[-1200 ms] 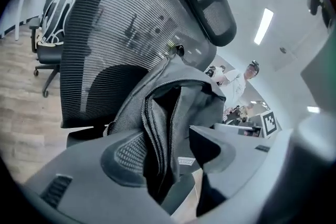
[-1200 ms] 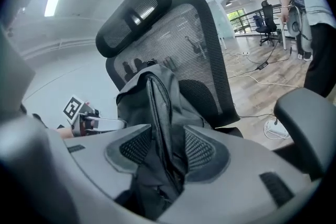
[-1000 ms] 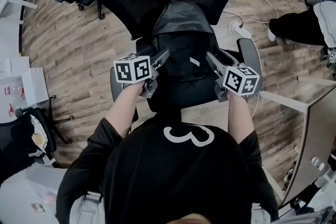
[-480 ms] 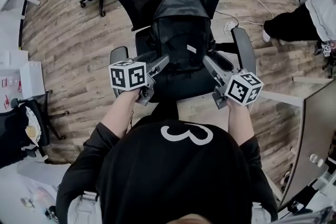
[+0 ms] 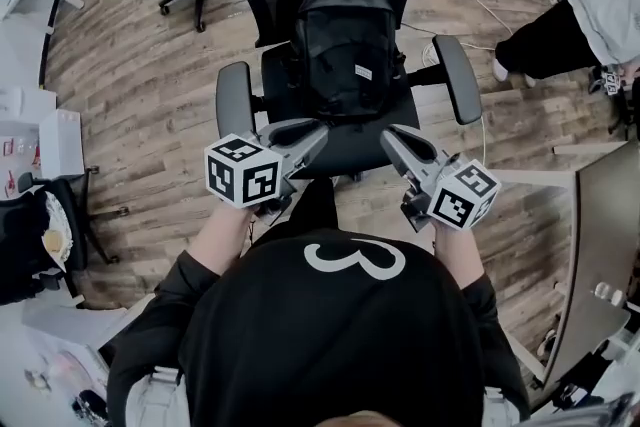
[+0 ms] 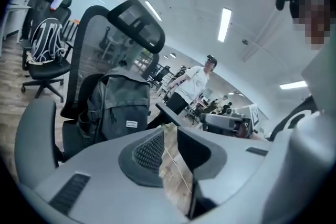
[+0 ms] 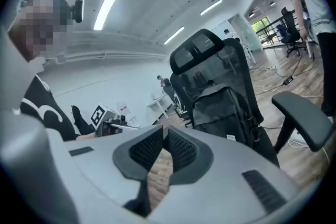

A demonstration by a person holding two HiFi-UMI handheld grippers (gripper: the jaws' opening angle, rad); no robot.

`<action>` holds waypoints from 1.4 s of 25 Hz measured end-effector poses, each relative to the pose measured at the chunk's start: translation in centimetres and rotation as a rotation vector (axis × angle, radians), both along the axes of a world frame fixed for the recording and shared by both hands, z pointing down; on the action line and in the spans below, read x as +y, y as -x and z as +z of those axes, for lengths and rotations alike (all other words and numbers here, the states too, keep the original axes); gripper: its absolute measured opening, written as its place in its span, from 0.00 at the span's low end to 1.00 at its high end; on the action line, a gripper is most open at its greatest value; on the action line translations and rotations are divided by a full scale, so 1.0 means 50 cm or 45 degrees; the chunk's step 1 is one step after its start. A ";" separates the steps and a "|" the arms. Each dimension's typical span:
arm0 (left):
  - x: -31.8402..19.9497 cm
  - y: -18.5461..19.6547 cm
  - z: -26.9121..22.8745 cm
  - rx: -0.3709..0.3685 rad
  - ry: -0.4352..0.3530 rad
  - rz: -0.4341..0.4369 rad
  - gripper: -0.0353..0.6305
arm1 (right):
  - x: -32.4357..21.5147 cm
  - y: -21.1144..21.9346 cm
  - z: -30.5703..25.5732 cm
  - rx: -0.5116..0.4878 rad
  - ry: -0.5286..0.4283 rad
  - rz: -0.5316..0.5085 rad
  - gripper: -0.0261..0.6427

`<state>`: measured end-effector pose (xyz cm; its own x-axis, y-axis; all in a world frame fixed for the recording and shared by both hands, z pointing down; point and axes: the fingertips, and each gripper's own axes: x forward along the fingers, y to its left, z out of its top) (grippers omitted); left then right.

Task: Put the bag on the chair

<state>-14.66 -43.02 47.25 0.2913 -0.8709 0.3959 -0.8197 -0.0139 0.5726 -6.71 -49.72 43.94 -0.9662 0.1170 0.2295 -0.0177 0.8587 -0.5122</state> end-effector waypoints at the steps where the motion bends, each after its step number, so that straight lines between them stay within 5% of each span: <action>1: 0.011 -0.019 -0.014 -0.009 -0.025 0.025 0.18 | 0.013 -0.013 -0.007 -0.009 0.004 -0.005 0.11; 7: 0.064 -0.108 -0.065 -0.095 -0.111 0.150 0.09 | 0.090 -0.059 -0.036 -0.042 0.010 -0.047 0.09; 16: 0.131 -0.178 -0.113 -0.010 -0.195 0.121 0.08 | 0.145 -0.135 -0.067 -0.093 0.041 -0.006 0.08; 35: 0.202 -0.228 -0.118 -0.114 -0.177 0.076 0.08 | 0.234 -0.172 -0.074 -0.109 -0.010 -0.089 0.08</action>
<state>-3.24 -32.90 41.33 0.3128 -0.9013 0.2996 -0.8629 -0.1379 0.4862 1.87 -38.03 40.25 -0.9719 0.1833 0.1477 0.0858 0.8602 -0.5027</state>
